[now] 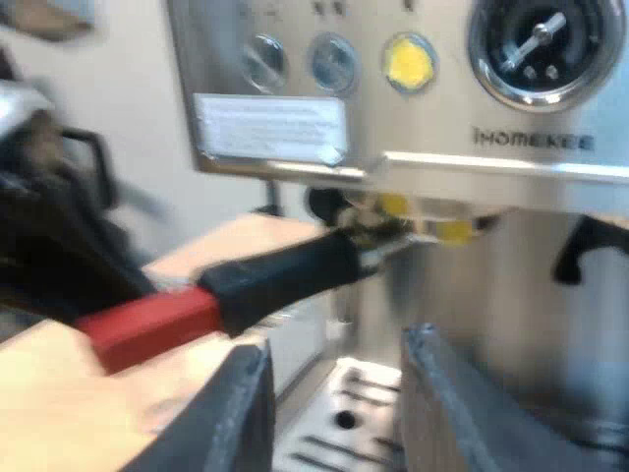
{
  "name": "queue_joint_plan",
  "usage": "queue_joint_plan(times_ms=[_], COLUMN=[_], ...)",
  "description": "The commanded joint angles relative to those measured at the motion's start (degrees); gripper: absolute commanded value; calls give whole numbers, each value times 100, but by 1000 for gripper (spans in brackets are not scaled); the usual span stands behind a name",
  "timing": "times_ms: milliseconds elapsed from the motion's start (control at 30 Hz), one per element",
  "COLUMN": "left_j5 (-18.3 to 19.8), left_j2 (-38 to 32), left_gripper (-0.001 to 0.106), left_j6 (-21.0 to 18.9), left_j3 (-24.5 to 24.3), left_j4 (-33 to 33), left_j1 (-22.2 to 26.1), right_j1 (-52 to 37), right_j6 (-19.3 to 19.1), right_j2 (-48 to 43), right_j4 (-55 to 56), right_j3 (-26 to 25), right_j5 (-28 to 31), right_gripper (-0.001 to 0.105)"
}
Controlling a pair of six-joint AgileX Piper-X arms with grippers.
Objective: Put the handle in the coffee machine
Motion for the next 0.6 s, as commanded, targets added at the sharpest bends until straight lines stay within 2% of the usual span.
queue_joint_plan(times_ms=[33,100,200,267,333,433,533,600], left_j5=[198,110,102,49,-144,-279,-307,-387], left_j2=[-44,-60,-138,-212,-305,-368,-366,-366], left_gripper=[0,0,0,0,0,0,0,0], left_j6=[-338,-451,-789,-1021,-1160,-1426,-1664,-1683], left_j3=[11,11,11,11,11,11,11,11], left_j4=[38,31,49,49,25,-72,-107,-131], left_j1=[-282,-368,-504,-609,-746,-898,-1035,-1123], right_j1=[45,44,44,44,44,44,44,28], right_j6=[626,882,903,955,1140,1181,1181,1181], right_j2=[-595,-934,-1482,-1750,-2063,-2296,-2389,-2417], right_j4=[1292,1950,2810,3308,3894,4427,4705,4869], right_j3=[1,1,1,1,-61,-171,-253,-348], right_j5=[-340,-544,-620,-797,-857,-850,-720,-606], right_gripper=[35,35,35,39,51,62,63,63])
